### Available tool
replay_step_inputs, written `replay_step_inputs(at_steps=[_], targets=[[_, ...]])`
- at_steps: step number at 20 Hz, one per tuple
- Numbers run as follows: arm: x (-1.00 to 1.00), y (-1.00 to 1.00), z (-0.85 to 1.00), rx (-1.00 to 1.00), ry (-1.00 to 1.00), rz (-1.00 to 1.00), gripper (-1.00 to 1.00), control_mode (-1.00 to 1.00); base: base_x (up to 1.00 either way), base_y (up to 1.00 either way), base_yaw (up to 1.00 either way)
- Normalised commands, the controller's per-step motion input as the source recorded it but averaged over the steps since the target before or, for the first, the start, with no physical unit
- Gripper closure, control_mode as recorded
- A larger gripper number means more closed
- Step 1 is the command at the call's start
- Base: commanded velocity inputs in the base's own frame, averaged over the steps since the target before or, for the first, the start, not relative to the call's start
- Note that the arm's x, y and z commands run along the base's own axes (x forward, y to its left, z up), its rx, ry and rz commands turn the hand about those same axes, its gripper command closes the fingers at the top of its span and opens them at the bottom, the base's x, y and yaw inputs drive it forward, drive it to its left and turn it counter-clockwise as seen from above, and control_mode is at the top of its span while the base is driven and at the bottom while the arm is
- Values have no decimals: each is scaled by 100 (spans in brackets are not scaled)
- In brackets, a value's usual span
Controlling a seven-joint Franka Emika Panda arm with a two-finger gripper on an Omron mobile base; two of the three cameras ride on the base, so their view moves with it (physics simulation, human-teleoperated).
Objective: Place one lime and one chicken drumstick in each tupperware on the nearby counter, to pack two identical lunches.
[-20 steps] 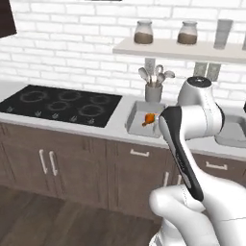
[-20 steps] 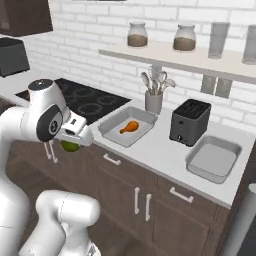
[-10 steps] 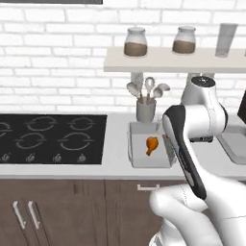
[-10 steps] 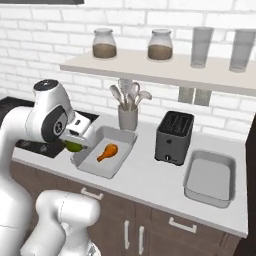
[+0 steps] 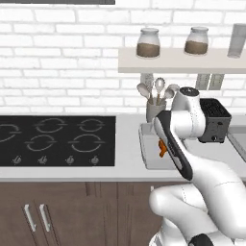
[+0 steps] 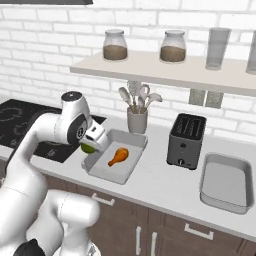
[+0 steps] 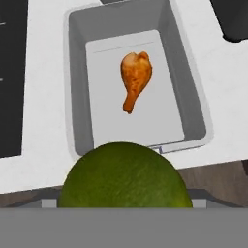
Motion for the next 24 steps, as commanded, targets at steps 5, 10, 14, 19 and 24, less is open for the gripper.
replay_step_inputs(at_steps=[5,10,14,19,24], targets=[[100,-9,-100,1,0,-11,100,-100,0,0,0],[96,0,-86,0,0,-9,100,-100,0,0,0],[96,-2,-50,0,0,-6,100,-100,0,0,0],[91,-10,-25,0,0,-5,-100,-100,0,0,0],[19,-6,-2,0,0,-1,-100,-100,0,0,0]])
